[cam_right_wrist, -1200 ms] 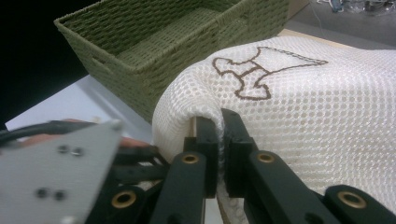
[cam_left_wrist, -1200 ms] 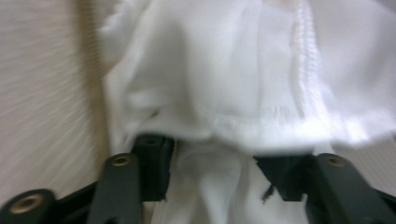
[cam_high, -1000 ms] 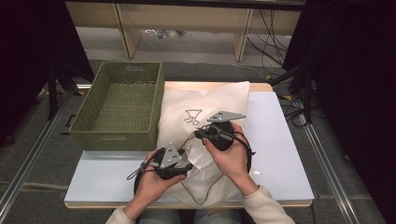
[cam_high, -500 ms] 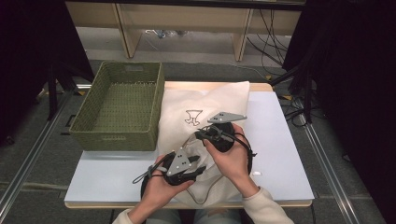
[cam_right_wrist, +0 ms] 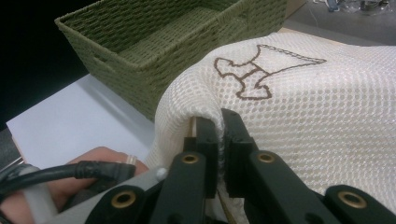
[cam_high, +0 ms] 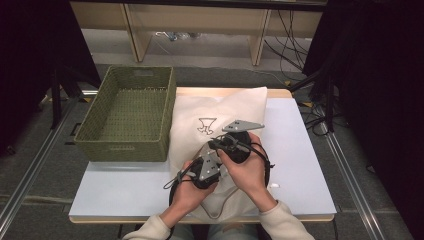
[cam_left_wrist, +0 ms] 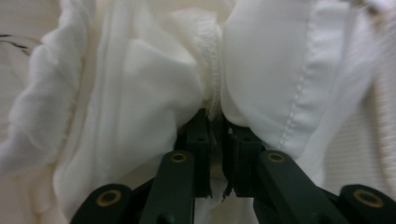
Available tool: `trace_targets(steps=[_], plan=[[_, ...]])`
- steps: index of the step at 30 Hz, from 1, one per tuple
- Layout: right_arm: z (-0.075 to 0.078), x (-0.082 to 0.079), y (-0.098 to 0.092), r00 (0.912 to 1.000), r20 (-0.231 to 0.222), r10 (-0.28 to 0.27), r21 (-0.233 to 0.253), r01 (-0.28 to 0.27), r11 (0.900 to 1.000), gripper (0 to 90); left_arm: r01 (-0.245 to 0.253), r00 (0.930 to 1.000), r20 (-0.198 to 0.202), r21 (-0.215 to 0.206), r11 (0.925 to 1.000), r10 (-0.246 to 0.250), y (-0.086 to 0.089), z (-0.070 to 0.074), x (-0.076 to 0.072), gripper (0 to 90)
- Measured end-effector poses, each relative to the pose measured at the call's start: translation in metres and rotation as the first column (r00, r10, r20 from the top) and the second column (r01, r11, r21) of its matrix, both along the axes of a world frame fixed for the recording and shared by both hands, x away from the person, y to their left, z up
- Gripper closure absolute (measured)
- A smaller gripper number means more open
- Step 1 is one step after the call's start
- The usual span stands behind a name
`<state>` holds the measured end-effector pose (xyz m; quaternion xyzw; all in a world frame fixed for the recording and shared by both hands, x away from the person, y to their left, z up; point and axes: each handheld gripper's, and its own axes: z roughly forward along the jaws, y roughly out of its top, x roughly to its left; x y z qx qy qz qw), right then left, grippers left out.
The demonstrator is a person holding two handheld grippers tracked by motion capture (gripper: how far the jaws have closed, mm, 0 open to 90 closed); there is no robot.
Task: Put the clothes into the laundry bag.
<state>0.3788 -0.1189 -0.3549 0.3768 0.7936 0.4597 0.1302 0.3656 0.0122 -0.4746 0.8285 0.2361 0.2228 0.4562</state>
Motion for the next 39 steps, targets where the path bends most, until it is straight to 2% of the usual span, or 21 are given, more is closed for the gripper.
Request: trace_targets(steps=[3,10,11,12,14,16,17,18,20,21,24,25,27,29,30,31,32,35,36,37,39], plan=[[0.000,0.000,0.001,1.0000,0.005,0.000,0.000,0.000,1.000,87.8,-0.023,0.9993,0.028,0.004,0.9997,0.023,-0.001,-0.003,0.005,86.9],[0.002,-0.001,0.000,0.9996,0.028,0.007,0.000,-0.007,1.000,87.8,-0.060,0.9961,0.064,-0.026,0.9979,0.062,0.001,-0.002,0.011,88.1],[0.003,-0.002,0.000,0.9998,0.022,-0.003,0.004,0.003,1.000,87.8,-0.057,0.9972,0.045,-0.041,0.9975,0.059,0.000,-0.002,0.011,88.2],[0.003,-0.003,0.000,0.9998,0.019,-0.011,0.009,0.011,1.000,87.8,-0.084,0.9937,0.072,-0.032,0.9959,0.086,0.002,-0.001,0.012,88.3],[0.004,-0.002,-0.001,0.9991,0.042,-0.008,0.001,0.008,1.000,87.8,-0.074,0.9960,0.046,-0.061,0.9954,0.076,0.001,-0.001,0.013,88.3],[0.004,-0.003,0.000,0.9992,0.036,-0.015,0.008,0.015,1.000,87.8,-0.080,0.9949,0.057,-0.060,0.9950,0.084,0.003,0.000,0.015,88.4],[0.004,-0.003,0.000,0.9995,0.029,-0.016,0.013,0.016,1.000,87.8,-0.110,0.9894,0.091,-0.047,0.9928,0.114,0.004,0.002,0.015,88.4],[0.004,-0.003,0.000,0.9996,0.024,-0.012,0.021,0.011,1.000,87.8,-0.095,0.9881,0.121,-0.010,0.9955,0.095,0.007,0.004,0.018,88.4],[0.004,-0.003,-0.001,0.9991,0.035,-0.022,0.021,0.021,1.000,87.8,-0.102,0.9919,0.069,-0.068,0.9925,0.106,0.005,0.003,0.018,88.4],[0.004,-0.002,-0.002,0.9984,0.055,-0.013,0.014,0.012,1.000,87.8,-0.092,0.9904,0.101,-0.035,0.9952,0.095,0.008,0.005,0.022,88.4],[0.004,-0.001,-0.002,0.9981,0.059,-0.015,0.026,0.014,1.000,87.8,-0.117,0.9831,0.142,0.002,0.9931,0.116,0.009,0.007,0.023,88.4],[0.004,0.000,-0.002,0.9980,0.061,-0.014,0.021,0.013,1.000,87.8,-0.101,0.9885,0.111,-0.025,0.9946,0.103,0.007,0.005,0.023,88.4],[0.004,-0.001,-0.003,0.9991,0.036,-0.024,0.021,0.023,1.000,87.8,-0.105,0.9889,0.101,-0.046,0.9934,0.109,0.006,0.004,0.019,87.6],[0.004,-0.002,-0.003,0.9991,0.036,-0.021,0.017,0.021,1.000,87.7,-0.074,0.9914,0.106,-0.036,0.9966,0.078,0.010,0.005,0.015,85.0],[0.004,-0.001,-0.003,0.9994,0.032,-0.016,0.010,0.016,1.000,87.7,-0.059,0.9946,0.081,-0.069,0.9959,0.064,0.010,0.004,0.012,81.8],[0.004,-0.002,-0.003,0.9996,0.022,-0.016,0.018,0.016,1.000,87.7,-0.052,0.9942,0.091,-0.061,0.9968,0.057,0.014,0.006,0.009,78.3],[0.004,-0.002,-0.003,0.9996,0.024,-0.018,0.015,0.018,1.000,87.6,-0.051,0.9976,0.043,-0.067,0.9964,0.054,0.015,0.006,0.002,74.3],[0.004,-0.002,-0.002,0.9995,0.032,-0.007,0.014,0.006,1.000,87.5,0.014,0.9974,0.072,-0.040,0.9991,-0.012,0.025,0.011,-0.008,65.7],[0.004,-0.004,-0.001,0.9994,0.009,-0.032,0.015,0.032,0.999,87.5,0.020,0.9972,0.073,-0.045,0.9988,-0.017,0.030,0.013,-0.014,64.0],[0.005,-0.004,-0.002,0.9991,0.039,-0.014,0.002,0.014,1.000,87.4,0.025,0.9973,0.071,-0.053,0.9983,-0.021,0.034,0.016,-0.018,62.5],[0.007,-0.006,-0.002,0.9991,0.039,-0.014,-0.004,0.015,1.000,87.4,0.025,0.9978,0.063,-0.080,0.9965,-0.020,0.044,0.020,-0.027,61.1]])
